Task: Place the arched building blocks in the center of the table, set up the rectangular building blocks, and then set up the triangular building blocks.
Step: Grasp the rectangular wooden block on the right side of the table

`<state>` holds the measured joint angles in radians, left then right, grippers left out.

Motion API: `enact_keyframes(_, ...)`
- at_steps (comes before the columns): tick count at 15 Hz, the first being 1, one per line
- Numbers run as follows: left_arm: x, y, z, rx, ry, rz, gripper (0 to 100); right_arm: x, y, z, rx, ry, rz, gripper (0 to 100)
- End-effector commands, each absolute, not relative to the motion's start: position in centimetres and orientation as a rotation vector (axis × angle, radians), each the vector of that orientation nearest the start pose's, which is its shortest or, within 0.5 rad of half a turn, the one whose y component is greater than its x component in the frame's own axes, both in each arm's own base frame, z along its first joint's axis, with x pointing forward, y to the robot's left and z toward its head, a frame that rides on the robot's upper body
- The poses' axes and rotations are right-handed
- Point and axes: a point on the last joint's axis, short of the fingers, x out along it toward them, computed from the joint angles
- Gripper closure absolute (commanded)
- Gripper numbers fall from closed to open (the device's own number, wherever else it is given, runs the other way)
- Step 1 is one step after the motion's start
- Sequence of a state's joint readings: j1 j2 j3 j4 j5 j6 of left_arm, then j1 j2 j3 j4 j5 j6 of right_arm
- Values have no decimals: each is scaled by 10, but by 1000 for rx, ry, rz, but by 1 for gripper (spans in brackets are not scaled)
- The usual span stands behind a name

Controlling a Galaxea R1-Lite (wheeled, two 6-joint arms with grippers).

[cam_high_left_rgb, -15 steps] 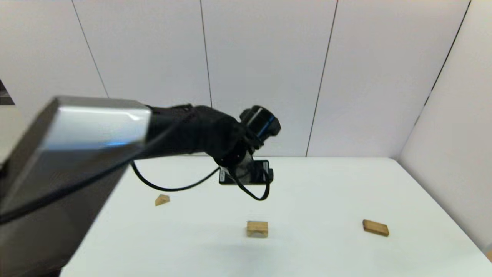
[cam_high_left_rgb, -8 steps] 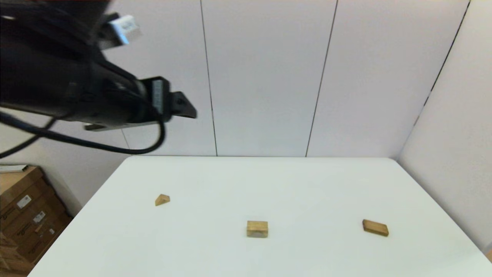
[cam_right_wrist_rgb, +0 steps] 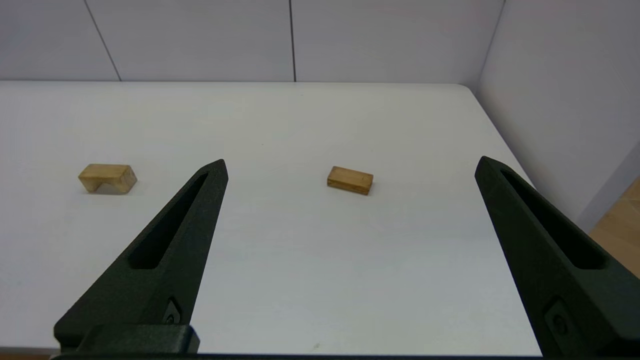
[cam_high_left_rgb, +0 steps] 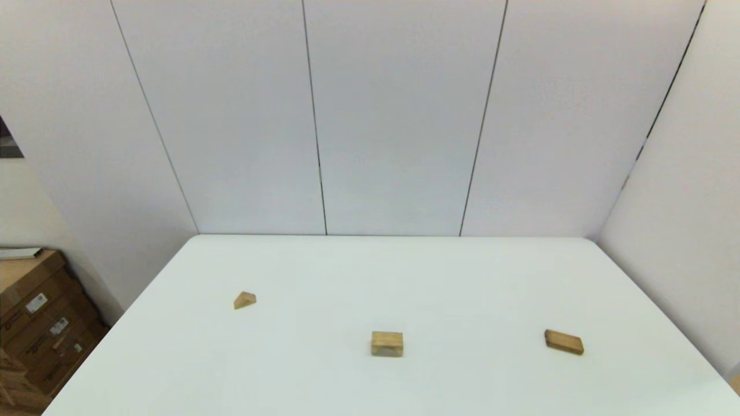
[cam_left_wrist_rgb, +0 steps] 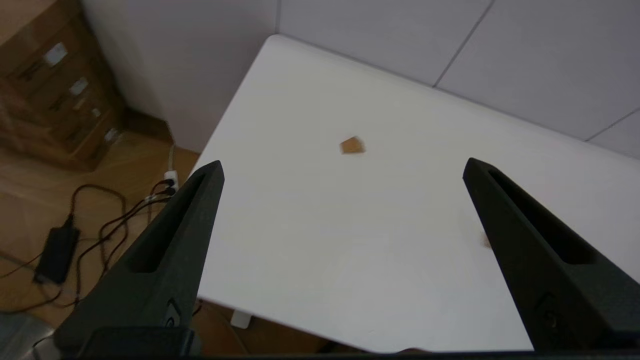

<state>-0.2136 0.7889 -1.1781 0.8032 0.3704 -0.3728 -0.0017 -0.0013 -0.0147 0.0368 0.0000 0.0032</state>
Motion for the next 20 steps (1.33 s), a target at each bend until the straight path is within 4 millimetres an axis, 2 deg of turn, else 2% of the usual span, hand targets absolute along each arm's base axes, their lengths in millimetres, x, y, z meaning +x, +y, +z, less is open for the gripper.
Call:
enact_keyframes(1, -51, 11, 236, -232, 251, 351, 0, -24, 0, 76, 3, 23, -2, 0)
enact_keyframes(3, -69, 3, 218, -151, 210, 417, 0, -24, 0, 76, 3, 23, -2, 0)
enact_keyframes(4, -74, 0, 212, -114, 185, 382, 0, -24, 0, 76, 3, 21, -2, 0)
enact_keyframes(9, -53, 0, 192, -108, 191, 260, 0, -24, 0, 76, 3, 23, -2, 0)
enact_keyframes(13, -40, 1, 167, -97, 247, 257, 0, -24, 0, 76, 3, 21, -2, 0)
enact_keyframes(16, -36, 5, 142, -30, 233, 159, 0, -24, 0, 76, 3, 23, -2, 0)
enact_keyframes(18, -38, 4, 123, -12, 234, 160, 0, -24, 0, 76, 3, 23, -2, 0)
enact_keyframes(20, -43, 3, 95, 74, 153, 79, 0, -24, 0, 76, 3, 21, -2, 0)
